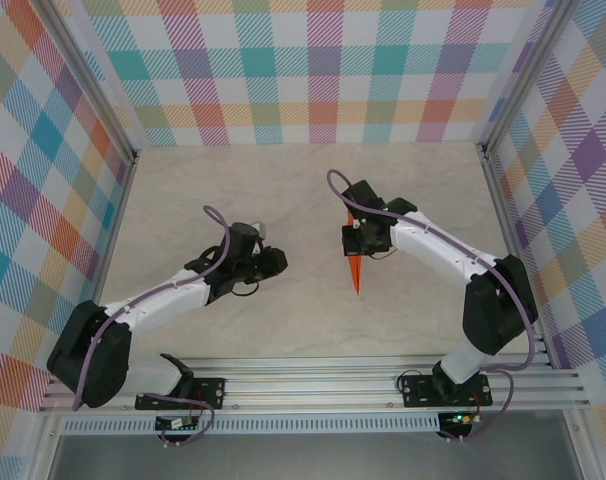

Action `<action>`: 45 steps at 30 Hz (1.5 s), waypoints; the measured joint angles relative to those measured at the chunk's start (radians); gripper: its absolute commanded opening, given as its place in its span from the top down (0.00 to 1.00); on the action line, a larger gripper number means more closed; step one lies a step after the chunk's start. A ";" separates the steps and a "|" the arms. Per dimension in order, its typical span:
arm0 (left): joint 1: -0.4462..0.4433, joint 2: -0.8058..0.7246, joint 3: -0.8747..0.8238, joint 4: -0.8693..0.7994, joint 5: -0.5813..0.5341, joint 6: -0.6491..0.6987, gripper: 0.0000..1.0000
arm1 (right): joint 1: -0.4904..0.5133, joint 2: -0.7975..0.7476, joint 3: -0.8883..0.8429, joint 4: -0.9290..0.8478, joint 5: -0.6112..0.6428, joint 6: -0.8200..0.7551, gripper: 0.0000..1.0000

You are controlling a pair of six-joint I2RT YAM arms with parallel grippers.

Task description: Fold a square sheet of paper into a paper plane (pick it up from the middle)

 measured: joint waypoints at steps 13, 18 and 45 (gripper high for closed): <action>0.008 -0.178 -0.068 -0.122 -0.249 -0.054 0.74 | 0.247 0.381 0.203 -0.216 0.259 0.022 0.83; 0.008 -0.244 -0.082 -0.161 -0.294 -0.064 0.68 | 0.345 0.497 0.278 -0.196 0.182 0.046 0.58; -0.001 -0.138 -0.118 -0.150 -0.051 -0.052 0.56 | 0.072 -0.069 -0.328 0.286 -0.530 0.064 0.84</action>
